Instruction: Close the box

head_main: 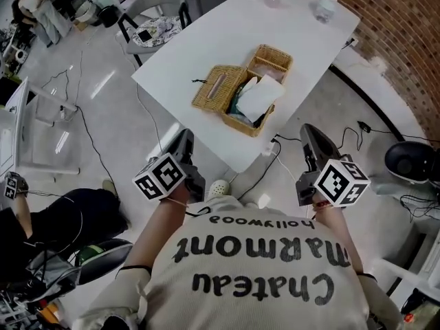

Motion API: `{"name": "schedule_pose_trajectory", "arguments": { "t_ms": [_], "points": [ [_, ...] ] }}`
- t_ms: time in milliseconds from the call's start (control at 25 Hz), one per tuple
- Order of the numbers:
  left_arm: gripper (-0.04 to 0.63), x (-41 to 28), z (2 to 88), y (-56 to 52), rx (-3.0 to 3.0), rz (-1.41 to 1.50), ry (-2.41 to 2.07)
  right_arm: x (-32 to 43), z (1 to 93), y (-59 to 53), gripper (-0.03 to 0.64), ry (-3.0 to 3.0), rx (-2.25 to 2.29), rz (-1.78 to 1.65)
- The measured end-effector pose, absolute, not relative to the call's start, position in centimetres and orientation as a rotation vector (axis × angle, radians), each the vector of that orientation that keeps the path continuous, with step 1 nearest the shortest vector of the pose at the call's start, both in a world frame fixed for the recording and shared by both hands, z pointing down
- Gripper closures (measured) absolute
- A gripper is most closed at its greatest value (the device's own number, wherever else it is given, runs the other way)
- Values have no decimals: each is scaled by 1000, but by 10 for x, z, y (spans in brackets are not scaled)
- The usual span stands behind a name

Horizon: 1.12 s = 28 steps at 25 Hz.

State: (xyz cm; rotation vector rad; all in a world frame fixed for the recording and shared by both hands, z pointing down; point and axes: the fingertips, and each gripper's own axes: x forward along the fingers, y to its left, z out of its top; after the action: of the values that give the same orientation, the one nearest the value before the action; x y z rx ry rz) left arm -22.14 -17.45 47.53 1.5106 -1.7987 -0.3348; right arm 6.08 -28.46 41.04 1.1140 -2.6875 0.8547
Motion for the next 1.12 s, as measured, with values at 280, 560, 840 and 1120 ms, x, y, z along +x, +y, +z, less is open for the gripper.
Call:
{"name": "schedule_pose_trajectory", "arguments": {
  "t_ms": [280,560,840,1120],
  "points": [
    [493,-256,488,-207,1491,-363,-1673,31,412,-296,614,-2644,1208,885],
    [476,-272,513,-232,1430,-428,-1531,18,418,-302,614,-2585,1293,878],
    [451,-264,537,-251,1378,-440,-1393,19,412,-305,614,-2540,1379,851],
    [417,-262,566,-258,1221,-482,-1312,22,412,-306,614,-2505,1439,840]
  ]
}}
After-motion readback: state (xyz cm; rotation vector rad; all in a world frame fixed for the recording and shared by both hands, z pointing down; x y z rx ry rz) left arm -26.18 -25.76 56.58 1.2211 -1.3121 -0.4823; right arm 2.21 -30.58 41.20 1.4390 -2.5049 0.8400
